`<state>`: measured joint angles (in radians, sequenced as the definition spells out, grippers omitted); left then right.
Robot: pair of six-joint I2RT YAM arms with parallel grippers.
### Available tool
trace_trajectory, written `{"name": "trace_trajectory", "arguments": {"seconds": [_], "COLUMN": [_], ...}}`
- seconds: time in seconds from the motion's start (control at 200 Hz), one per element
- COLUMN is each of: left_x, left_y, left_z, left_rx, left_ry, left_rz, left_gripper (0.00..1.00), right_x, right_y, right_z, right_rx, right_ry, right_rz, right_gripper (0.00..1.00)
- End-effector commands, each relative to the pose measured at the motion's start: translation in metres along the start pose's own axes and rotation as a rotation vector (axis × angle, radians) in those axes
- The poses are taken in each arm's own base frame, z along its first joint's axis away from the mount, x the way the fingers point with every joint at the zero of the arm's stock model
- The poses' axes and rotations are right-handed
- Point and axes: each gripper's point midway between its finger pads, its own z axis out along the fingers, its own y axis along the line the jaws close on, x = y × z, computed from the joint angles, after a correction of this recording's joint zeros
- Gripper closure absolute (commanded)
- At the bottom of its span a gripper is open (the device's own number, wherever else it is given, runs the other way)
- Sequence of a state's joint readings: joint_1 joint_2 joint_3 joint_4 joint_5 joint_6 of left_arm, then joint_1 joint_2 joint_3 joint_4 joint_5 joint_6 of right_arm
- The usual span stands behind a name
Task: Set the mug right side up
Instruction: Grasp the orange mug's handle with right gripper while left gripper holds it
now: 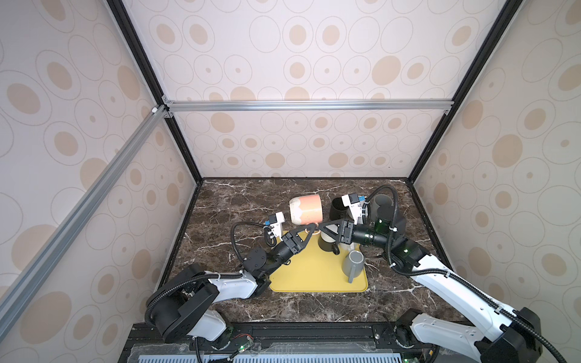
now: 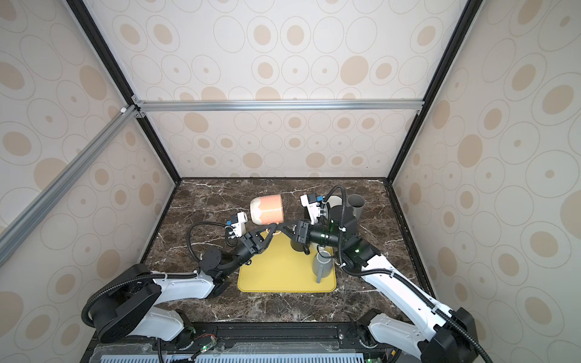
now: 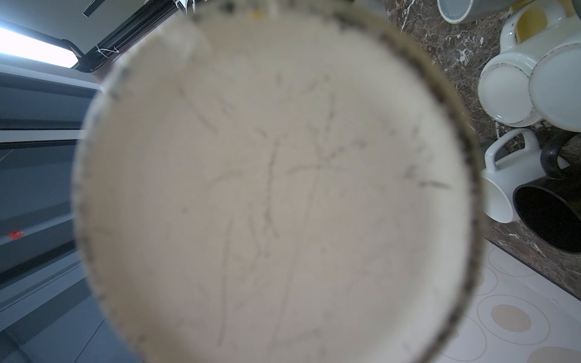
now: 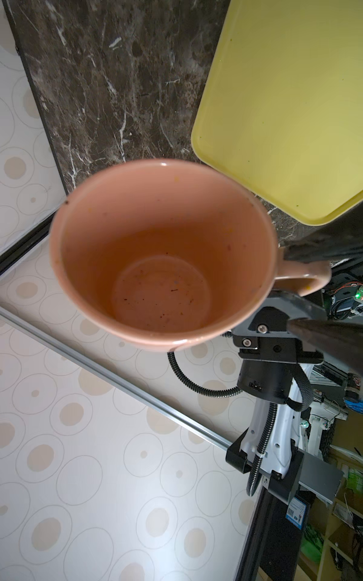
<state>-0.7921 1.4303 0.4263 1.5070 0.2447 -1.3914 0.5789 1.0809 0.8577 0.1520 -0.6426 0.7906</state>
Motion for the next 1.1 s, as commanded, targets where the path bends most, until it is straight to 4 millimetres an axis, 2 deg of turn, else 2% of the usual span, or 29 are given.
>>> {"name": "trace_trajectory", "arguments": {"seconds": [0.0, 0.115, 0.58, 0.94, 1.095], "left_x": [-0.023, -0.023, -0.023, -0.021, -0.021], "left_y": [-0.109, -0.111, -0.117, -0.124, -0.125], "left_z": [-0.012, -0.013, -0.013, -0.012, -0.011], "left_rx": [0.406, 0.409, 0.43, 0.449, 0.453], "left_ry": [-0.085, -0.089, -0.081, -0.074, -0.078], "left_rz": [0.099, 0.108, 0.124, 0.149, 0.156], "left_gripper": [1.0, 1.0, 1.0, 1.0, 1.0], "right_x": [-0.001, 0.001, 0.008, 0.006, 0.006], "right_y": [0.004, -0.002, -0.005, 0.011, 0.014], "right_z": [0.001, 0.0, 0.007, 0.013, 0.015], "right_rx": [-0.028, 0.007, -0.031, -0.158, -0.189], "right_ry": [0.004, 0.007, 0.041, 0.053, 0.062], "right_rz": [0.001, 0.005, 0.039, 0.084, 0.104], "right_gripper": [0.66, 0.66, 0.68, 0.71, 0.76]}}
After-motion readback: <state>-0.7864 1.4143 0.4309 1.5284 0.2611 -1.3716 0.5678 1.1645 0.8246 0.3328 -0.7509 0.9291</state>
